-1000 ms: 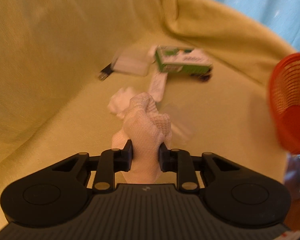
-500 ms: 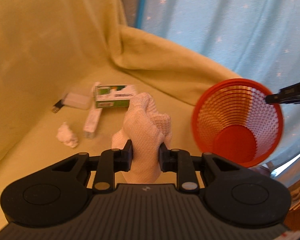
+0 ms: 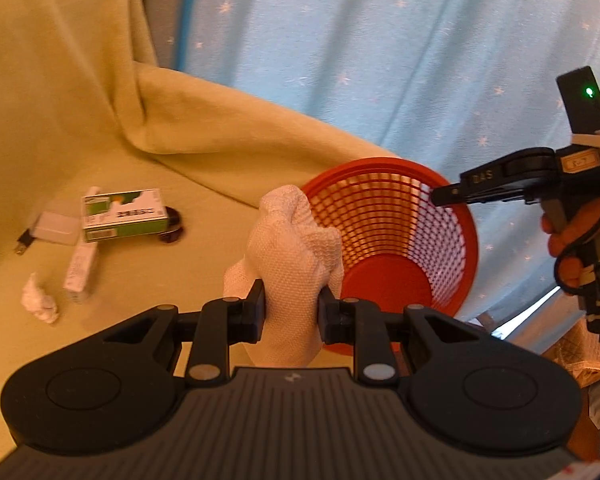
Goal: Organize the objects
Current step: 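Carry the glove into the wastebasket and open the left tool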
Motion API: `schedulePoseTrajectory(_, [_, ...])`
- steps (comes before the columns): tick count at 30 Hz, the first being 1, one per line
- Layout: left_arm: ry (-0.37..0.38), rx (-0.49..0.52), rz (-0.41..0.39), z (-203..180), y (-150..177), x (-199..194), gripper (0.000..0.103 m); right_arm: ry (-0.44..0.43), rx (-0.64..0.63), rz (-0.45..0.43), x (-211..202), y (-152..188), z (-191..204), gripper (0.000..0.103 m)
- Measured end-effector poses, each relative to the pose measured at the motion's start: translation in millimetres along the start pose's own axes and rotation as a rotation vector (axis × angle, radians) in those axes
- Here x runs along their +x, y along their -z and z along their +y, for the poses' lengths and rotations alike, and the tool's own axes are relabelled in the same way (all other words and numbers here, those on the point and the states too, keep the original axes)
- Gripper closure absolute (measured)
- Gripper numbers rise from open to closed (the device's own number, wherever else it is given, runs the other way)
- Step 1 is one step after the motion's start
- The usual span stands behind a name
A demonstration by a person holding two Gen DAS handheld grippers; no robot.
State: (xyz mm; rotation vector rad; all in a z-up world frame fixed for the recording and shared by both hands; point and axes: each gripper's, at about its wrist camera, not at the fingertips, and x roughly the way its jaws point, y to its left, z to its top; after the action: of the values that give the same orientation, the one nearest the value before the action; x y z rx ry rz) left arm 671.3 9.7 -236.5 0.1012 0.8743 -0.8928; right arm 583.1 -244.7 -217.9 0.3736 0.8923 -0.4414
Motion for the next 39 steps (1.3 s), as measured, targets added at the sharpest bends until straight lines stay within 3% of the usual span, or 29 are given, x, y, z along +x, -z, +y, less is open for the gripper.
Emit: schedulePoseTrajectory(39, [0.036, 0.001, 0.029, -12, 0, 25, 0.082, -0.004, -0.007, 0.005, -1, 0, -1, 0.097])
